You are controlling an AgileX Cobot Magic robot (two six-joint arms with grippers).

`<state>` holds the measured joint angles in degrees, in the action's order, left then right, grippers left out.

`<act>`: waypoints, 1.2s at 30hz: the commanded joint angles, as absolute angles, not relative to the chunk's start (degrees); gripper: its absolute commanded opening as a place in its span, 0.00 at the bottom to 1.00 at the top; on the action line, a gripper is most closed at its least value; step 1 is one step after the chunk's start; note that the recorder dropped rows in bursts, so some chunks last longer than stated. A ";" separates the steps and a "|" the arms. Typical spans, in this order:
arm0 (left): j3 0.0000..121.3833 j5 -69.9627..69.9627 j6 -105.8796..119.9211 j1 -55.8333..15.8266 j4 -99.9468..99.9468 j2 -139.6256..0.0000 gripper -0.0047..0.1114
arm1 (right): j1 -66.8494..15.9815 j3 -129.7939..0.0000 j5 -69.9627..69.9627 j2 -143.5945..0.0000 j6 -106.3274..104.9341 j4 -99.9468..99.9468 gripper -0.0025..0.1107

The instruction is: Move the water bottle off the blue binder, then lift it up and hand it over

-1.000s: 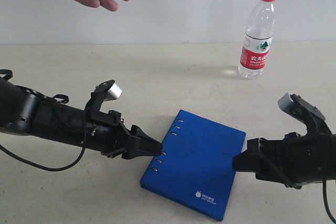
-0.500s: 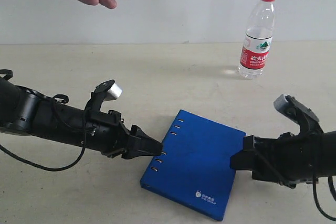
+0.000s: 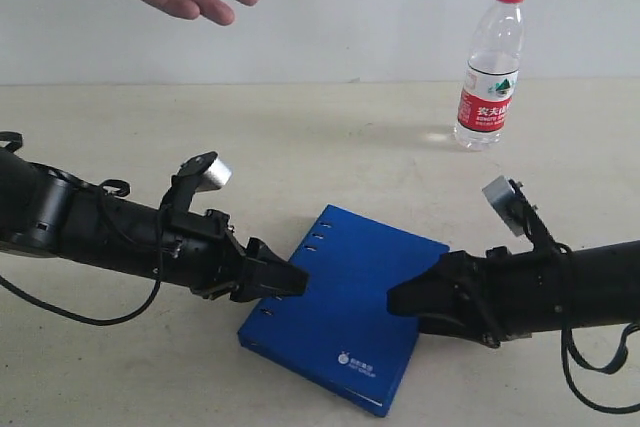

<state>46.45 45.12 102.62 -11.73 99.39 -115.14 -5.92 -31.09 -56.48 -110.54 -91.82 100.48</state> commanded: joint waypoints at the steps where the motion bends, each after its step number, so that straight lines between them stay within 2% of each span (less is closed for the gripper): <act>1: 46.75 45.61 103.69 -12.00 99.87 -114.61 0.53 | -6.00 -31.51 -69.96 -110.42 -98.24 99.95 0.50; 5: 46.75 45.61 103.69 -12.00 99.87 -114.61 0.53 | -6.00 -31.51 -68.66 -110.42 -97.80 99.95 0.50; 10: 46.75 46.11 103.67 -12.00 99.87 -114.61 0.53 | -6.00 -31.51 -56.95 -110.42 -96.30 99.95 0.48; 13: 46.75 46.10 104.47 -12.00 99.87 -114.61 0.53 | -6.00 -31.51 -53.75 -110.42 -95.94 99.95 0.33; 14: 46.75 46.10 105.51 -11.88 99.95 -114.61 0.53 | -6.00 -31.51 -53.64 -110.42 -95.82 99.95 0.23; 17: 46.75 46.10 106.73 -11.88 99.95 -114.61 0.53 | -6.00 -31.51 -54.58 -110.42 -95.82 99.95 0.02; 24: 46.75 43.99 109.77 -11.88 99.95 -114.61 0.53 | -6.00 -31.51 -56.21 -110.42 -99.57 99.95 0.02; 30: 47.04 35.75 110.56 -10.52 99.95 -114.61 0.53 | -6.00 -31.51 -69.96 -110.42 -104.23 99.95 0.02; 36: 47.04 39.02 110.56 -9.22 99.95 -114.61 0.53 | -6.00 -31.51 -69.96 -110.42 -106.53 99.80 0.02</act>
